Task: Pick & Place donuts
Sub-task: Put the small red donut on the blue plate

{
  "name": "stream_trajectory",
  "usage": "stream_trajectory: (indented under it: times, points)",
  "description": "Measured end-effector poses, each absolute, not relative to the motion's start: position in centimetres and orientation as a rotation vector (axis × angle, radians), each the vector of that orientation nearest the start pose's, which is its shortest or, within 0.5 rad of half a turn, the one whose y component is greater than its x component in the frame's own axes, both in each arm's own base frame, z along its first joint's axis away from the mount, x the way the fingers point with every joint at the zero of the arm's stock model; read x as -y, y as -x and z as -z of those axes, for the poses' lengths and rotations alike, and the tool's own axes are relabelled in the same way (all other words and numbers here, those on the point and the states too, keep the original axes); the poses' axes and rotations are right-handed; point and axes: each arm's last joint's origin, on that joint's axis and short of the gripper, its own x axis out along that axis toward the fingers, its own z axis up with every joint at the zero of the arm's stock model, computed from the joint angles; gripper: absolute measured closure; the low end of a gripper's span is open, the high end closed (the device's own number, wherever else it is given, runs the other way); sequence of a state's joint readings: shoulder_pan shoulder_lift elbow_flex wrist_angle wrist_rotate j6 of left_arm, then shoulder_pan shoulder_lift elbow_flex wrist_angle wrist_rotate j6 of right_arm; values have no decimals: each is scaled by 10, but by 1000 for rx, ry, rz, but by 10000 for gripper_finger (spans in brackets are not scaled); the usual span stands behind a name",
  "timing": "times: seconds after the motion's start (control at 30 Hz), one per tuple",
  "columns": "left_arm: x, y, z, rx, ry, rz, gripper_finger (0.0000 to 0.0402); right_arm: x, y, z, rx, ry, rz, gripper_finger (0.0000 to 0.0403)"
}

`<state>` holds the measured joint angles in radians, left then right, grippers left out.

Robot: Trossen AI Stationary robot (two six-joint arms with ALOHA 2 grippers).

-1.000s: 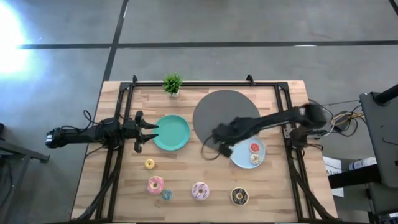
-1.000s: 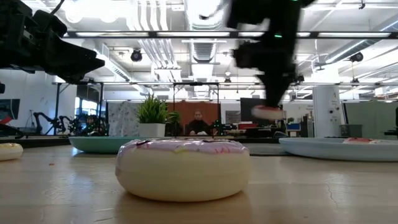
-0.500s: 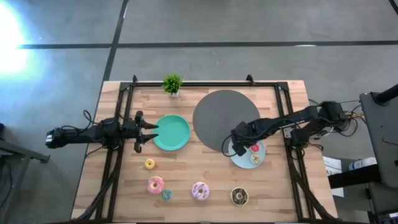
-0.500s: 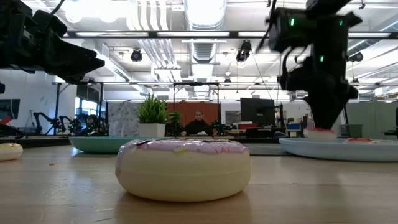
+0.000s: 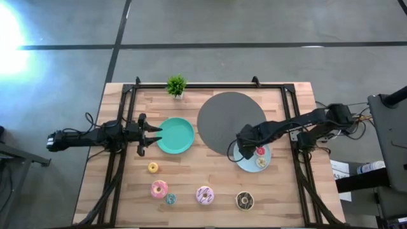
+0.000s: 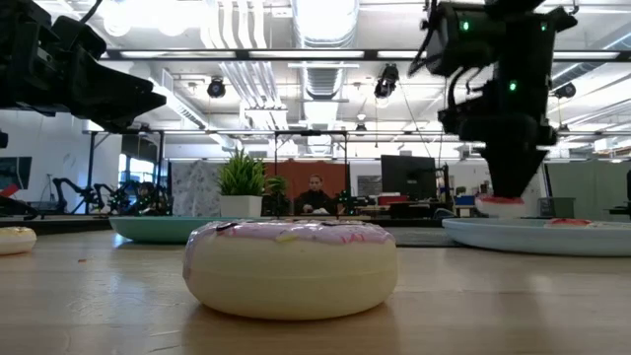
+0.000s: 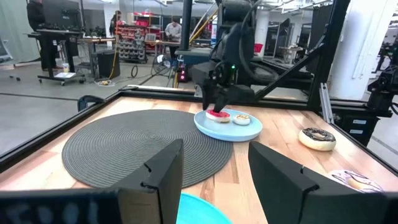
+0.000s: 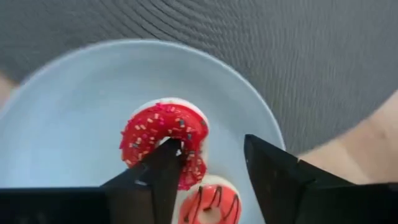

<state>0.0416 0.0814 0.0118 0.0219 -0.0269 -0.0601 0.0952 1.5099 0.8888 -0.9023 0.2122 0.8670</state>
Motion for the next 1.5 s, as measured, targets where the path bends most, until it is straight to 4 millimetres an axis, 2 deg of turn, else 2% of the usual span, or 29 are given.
stream_trajectory:
  times: [0.1, 0.2, 0.27, 0.37, 0.43, 0.53, 0.63, 0.8, 1.03, 1.07, 1.2, 1.27, 1.5]
  points:
    - [-5, -102, -163, -46, 61, -70, 245, -21, -245, -185, -1324, -419, 717, 215]
    - [-5, -102, -163, -46, 61, -70, 245, -23, -249, -190, -1358, -365, 587, 210]
    - [-5, -102, -163, -46, 60, -70, 245, -22, -247, -190, -1346, -373, 662, 209]
    - [-5, -102, -163, -45, 61, -70, 245, -22, -248, -190, -1382, -340, 564, 209]
    - [-5, -102, -163, -45, 61, -70, 245, -24, -246, -189, -1352, -329, 637, 209]
    - [-5, -102, -163, -46, 60, -70, 245, -27, -248, -190, -1357, -308, 583, 209]
    - [-5, -102, -163, -46, 61, -70, 245, -27, -248, -190, -1311, -360, 667, 209]
    - [-5, -102, -163, -45, 60, -70, 245, -31, -251, -190, -1330, -342, 552, 209]
    - [-5, -102, -165, -22, 57, -71, 245, -32, -250, -193, -1335, -319, 499, 209]
    - [-5, -102, -170, 29, 138, -66, 245, -31, -250, -193, -1333, -309, 496, 209]
    - [-8, -97, -197, 353, 700, -55, 245, -30, -251, -194, -1315, -261, 491, 209]
    - [-11, -96, -201, 447, 900, -102, 245, -30, -252, -193, -1295, -247, 489, 209]
    - [-12, -119, -188, 258, 1054, -198, 245, -30, -254, -194, -1271, -244, 478, 209]
